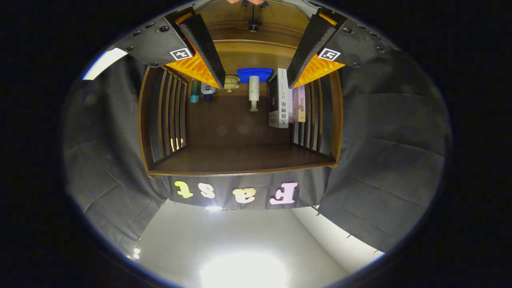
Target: Pull open the drawer, take out the items inside it, and place them on the countertop above the cabinet.
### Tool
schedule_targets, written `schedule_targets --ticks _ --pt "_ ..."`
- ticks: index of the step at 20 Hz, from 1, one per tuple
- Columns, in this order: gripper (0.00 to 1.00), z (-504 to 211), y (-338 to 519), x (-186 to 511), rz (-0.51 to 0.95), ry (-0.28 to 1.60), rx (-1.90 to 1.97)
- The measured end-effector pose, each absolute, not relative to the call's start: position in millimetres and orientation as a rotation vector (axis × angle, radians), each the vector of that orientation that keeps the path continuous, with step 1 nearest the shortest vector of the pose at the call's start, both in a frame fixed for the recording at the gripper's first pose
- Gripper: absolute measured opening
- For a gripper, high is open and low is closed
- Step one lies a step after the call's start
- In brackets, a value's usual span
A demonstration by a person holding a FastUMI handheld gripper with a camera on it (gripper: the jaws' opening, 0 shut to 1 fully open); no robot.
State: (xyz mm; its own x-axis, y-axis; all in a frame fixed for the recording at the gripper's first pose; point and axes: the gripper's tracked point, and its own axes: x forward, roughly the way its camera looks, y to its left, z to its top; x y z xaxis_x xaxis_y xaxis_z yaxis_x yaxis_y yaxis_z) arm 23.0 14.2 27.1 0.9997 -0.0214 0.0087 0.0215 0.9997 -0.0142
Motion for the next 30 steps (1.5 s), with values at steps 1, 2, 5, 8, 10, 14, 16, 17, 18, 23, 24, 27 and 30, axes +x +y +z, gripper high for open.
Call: schedule_targets --ticks 1,2,5,8,10,14,16,17,18,23,24,27,30 --pt "0.98 26 15 24 -0.024 -0.007 -0.012" --pt "0.98 25 17 25 -0.024 -0.002 -0.011" --pt "0.98 22 24 29 -0.013 0.011 -0.013" --pt "0.98 21 24 31 -0.012 0.013 -0.021" --pt "0.98 16 23 33 -0.015 0.021 -0.009" --pt "0.98 2 14 40 -0.044 0.049 -0.004" --pt "0.98 -9 12 44 -0.055 0.065 -0.009" --pt "0.98 -15 10 44 -0.060 0.072 -0.012" --pt "0.98 -20 9 47 -0.065 0.080 -0.016" --pt "0.98 -57 5 63 -0.066 0.149 -0.005" --pt "0.98 -63 3 66 -0.068 0.155 -0.006" --pt "0.98 -85 2 67 -0.073 0.175 -0.009" --pt "0.98 -111 2 71 -0.071 0.206 -0.013"
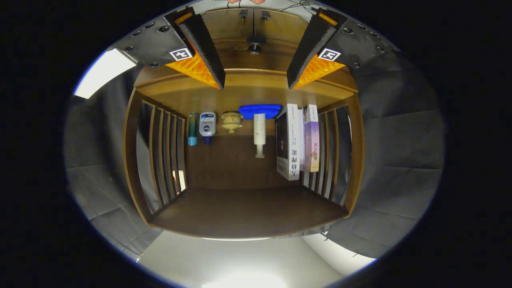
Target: Pull open the drawer, take out the items inside it, and place them on the countertop above the cabinet.
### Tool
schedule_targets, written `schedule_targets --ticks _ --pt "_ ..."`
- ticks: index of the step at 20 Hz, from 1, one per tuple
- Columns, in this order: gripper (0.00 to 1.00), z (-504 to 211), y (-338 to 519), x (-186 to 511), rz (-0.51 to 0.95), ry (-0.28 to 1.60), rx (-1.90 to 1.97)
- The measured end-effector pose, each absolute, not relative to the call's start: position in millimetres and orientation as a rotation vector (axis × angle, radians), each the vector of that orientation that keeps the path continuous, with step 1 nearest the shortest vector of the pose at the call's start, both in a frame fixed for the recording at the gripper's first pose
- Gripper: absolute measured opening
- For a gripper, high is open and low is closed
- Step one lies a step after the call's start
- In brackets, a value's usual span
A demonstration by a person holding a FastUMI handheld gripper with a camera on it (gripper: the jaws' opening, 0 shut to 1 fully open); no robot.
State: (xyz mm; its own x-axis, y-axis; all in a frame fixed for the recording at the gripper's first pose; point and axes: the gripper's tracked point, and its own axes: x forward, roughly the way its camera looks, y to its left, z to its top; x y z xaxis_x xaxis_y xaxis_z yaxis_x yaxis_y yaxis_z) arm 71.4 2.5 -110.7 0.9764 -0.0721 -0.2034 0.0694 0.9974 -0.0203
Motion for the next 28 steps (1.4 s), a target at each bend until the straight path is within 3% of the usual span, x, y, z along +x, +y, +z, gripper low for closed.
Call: schedule_targets --ticks 20,28 --pt "0.96 -240 -10 96 -0.105 0.343 -0.104" --pt "0.57 -250 -5 100 -0.081 0.363 -0.131"
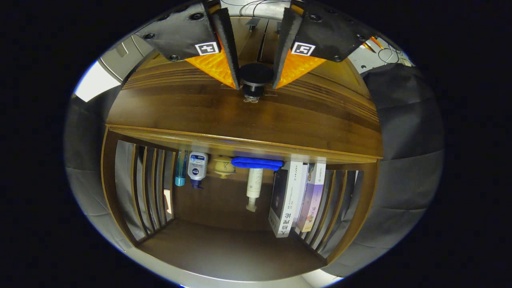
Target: Pull open the drawer, take out the items inside it, and place them on the countertop above the cabinet.
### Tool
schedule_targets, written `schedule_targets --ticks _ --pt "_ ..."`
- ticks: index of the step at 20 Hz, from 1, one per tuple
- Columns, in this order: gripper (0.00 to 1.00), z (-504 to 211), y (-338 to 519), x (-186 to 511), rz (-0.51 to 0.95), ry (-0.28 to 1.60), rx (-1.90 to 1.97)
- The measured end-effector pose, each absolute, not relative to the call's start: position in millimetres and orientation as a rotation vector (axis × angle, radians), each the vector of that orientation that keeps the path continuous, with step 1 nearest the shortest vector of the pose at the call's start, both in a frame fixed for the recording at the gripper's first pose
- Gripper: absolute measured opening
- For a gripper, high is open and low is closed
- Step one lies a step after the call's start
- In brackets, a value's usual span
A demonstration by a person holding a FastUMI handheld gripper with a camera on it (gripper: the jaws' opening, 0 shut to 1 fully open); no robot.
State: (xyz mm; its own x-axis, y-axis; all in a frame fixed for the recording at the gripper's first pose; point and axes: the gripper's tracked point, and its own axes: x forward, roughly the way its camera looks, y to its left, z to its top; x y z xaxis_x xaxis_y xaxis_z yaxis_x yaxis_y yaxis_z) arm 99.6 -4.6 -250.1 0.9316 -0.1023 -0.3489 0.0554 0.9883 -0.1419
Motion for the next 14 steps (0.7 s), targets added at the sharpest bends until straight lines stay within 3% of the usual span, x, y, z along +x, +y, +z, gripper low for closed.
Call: schedule_targets --ticks 2,8,14 --pt "0.47 -252.5 -4.4 102.6 -0.077 0.377 -0.133" --pt "0.34 -252.5 -3.6 102.8 -0.048 0.390 -0.143" --pt "0.35 -252.0 -4.6 98.7 -0.038 0.401 -0.132"
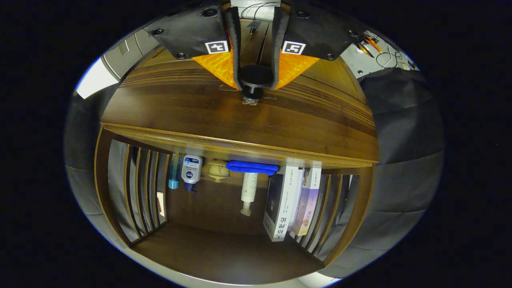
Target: Pull open the drawer, take out the items inside it, and place them on the countertop above the cabinet.
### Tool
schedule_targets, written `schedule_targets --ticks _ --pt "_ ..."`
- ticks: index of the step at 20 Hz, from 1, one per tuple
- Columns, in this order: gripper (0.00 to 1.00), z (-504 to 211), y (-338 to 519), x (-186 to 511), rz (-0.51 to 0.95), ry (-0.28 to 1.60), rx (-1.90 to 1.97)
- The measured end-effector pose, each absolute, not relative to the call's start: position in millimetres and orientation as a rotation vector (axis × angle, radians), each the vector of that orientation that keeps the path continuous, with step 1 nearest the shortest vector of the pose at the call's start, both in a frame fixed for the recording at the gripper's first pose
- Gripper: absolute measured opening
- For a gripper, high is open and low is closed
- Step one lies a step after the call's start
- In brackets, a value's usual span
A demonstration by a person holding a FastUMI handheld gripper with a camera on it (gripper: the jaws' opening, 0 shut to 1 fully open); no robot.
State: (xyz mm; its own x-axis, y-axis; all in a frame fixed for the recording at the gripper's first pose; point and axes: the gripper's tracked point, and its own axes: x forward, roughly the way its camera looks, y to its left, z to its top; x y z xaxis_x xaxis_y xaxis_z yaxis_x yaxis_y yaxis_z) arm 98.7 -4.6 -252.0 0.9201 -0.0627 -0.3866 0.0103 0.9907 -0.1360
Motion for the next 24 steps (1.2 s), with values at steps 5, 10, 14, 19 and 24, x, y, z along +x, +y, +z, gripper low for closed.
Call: schedule_targets --ticks 5,10,14,19,24 --pt "0.34 -249 -5 83 -0.027 0.403 -0.132" --pt "0.34 -247 -2 64 -0.004 0.416 -0.132" --pt "0.34 -244 3 42 0.029 0.423 -0.149" --pt "0.34 -240 7 14 0.093 0.425 -0.174" --pt "0.34 -238 11 -5 0.120 0.437 -0.166"
